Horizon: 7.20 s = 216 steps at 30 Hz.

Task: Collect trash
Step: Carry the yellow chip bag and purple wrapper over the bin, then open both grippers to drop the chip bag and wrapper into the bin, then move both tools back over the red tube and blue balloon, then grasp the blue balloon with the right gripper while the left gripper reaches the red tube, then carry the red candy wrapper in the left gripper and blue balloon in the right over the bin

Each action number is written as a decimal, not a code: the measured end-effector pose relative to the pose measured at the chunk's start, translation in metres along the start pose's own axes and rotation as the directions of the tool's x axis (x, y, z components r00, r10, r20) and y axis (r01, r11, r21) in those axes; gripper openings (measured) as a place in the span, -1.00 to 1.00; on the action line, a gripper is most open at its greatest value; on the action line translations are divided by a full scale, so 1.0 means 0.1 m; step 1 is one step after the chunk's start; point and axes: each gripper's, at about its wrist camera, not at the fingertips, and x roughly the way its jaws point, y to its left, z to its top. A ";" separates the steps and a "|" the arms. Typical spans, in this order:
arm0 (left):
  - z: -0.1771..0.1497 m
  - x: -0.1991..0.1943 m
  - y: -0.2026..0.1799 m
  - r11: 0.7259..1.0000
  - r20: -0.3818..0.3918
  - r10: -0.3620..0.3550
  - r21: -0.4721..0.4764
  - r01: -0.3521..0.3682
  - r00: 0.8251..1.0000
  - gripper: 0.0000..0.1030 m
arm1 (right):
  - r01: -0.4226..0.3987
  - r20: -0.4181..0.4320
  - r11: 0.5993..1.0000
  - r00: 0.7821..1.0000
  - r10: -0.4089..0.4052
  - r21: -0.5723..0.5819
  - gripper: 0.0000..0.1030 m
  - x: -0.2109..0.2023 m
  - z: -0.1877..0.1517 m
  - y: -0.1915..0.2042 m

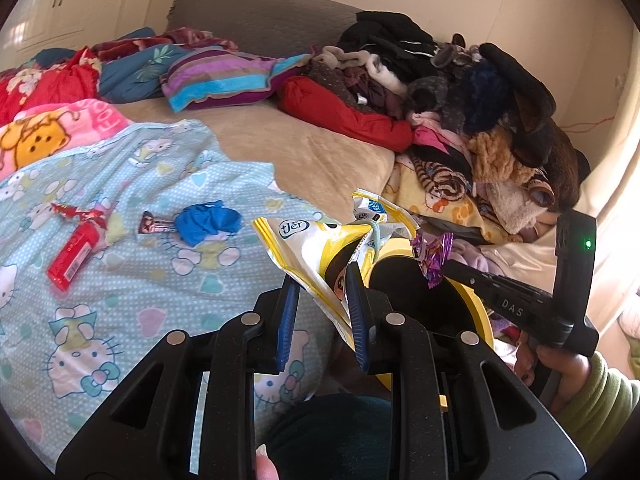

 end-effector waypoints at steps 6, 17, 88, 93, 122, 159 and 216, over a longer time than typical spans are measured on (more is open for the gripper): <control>-0.02 0.05 -0.19 0.999 -0.014 -0.021 0.039 0.021 1.000 -0.65 | 0.019 0.017 0.999 1.000 -0.020 0.032 -0.98 -0.08 0.00 -0.16; -0.09 0.14 -0.47 0.993 -0.046 -0.047 0.107 0.052 0.998 -0.65 | 0.056 0.019 0.994 0.998 -0.058 0.094 -0.98 -0.15 -0.05 -0.47; 0.15 -0.35 0.31 0.955 0.106 0.292 -0.081 -0.284 0.951 0.78 | -0.047 0.028 0.998 0.998 0.048 -0.048 0.29 -0.05 0.15 0.52; 0.15 -0.37 0.51 0.943 0.103 0.325 -0.114 -0.313 0.940 0.78 | -0.059 -0.004 0.995 0.998 0.059 -0.077 0.29 0.13 0.16 0.68; 0.22 -0.03 2.07 0.840 -0.036 0.431 -0.349 -0.416 0.902 0.78 | -0.076 -0.201 0.993 0.978 0.056 -0.091 0.25 2.08 0.63 1.24; 0.42 0.14 2.15 0.853 0.021 0.288 -0.461 -0.246 0.957 -0.81 | -0.245 -0.158 0.965 0.961 0.228 -0.097 -0.95 1.20 0.38 1.37; 0.23 0.00 -0.20 0.999 0.032 -0.030 -0.009 0.031 0.999 -0.81 | -0.036 0.060 0.998 0.998 0.034 0.049 -0.95 -0.36 0.19 0.18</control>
